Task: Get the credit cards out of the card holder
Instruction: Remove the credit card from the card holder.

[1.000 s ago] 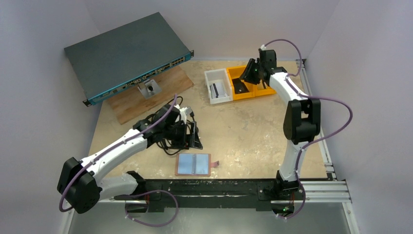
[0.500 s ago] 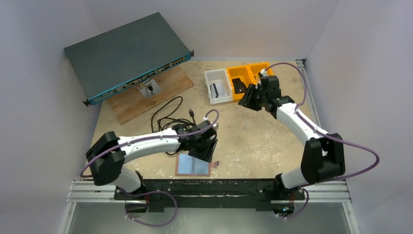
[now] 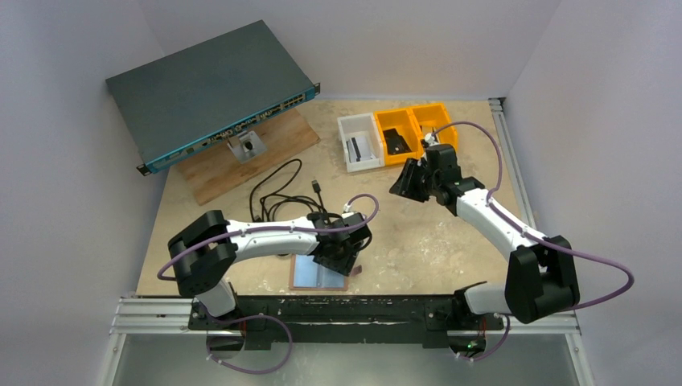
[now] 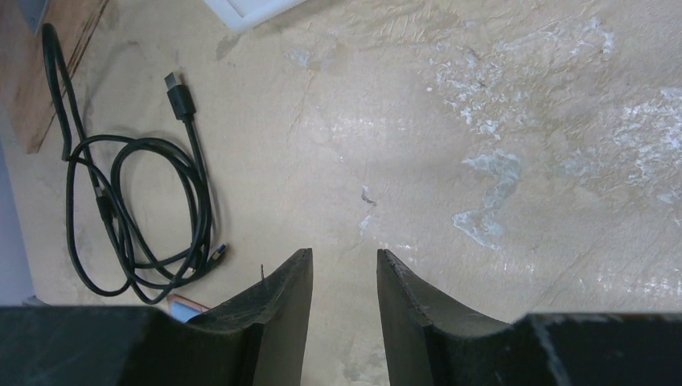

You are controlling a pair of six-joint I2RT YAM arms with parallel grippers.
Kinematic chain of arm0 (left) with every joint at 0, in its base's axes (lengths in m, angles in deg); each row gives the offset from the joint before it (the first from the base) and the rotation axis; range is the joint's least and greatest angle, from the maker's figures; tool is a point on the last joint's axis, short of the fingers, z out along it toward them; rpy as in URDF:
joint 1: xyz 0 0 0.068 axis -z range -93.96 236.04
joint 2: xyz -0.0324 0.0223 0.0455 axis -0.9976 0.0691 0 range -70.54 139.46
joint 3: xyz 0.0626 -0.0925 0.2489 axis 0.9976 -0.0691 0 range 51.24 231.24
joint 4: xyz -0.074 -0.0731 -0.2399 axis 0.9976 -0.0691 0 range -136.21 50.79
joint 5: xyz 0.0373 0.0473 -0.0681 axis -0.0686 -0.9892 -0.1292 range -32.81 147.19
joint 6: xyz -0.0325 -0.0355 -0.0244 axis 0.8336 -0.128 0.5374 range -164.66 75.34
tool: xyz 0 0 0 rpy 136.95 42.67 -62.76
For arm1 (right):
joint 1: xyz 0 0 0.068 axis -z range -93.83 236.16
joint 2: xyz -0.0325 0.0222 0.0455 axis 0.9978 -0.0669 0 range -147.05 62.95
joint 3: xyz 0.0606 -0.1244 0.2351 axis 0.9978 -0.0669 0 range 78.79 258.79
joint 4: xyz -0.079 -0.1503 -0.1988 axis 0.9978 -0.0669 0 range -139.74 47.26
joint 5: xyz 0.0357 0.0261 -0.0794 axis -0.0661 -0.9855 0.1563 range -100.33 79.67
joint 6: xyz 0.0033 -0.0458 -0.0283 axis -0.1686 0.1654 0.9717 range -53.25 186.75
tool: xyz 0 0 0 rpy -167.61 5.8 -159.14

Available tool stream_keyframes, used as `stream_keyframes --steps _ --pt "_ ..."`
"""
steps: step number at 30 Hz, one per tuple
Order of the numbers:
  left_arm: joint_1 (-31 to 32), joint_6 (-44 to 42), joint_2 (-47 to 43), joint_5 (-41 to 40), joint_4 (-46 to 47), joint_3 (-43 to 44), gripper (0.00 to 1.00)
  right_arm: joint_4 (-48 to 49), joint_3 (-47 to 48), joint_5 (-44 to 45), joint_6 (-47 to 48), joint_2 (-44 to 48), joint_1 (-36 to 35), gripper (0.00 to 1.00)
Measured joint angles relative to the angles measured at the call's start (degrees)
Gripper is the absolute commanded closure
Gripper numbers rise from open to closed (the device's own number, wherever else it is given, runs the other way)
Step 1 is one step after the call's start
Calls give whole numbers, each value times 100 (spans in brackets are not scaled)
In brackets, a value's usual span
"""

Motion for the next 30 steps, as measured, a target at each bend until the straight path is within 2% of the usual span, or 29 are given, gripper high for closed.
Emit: stream_keyframes --steps 4,8,13,18,23,30 --pt "35 44 0 -66 15 -162 49 9 -83 -2 0 2 -11 65" --pt "52 96 81 -131 39 -197 58 17 -96 -2 0 4 -46 65" --pt "68 92 133 -197 0 -138 84 15 -107 -2 -4 24 -111 65" --pt "55 76 210 -236 -87 -24 97 9 -155 -13 -37 234 -160 66" --pt "-125 81 175 -125 48 -20 100 17 -345 -31 -127 490 -415 66" --pt "-699 103 -758 271 986 -728 100 282 -826 -118 -595 509 -1770 67"
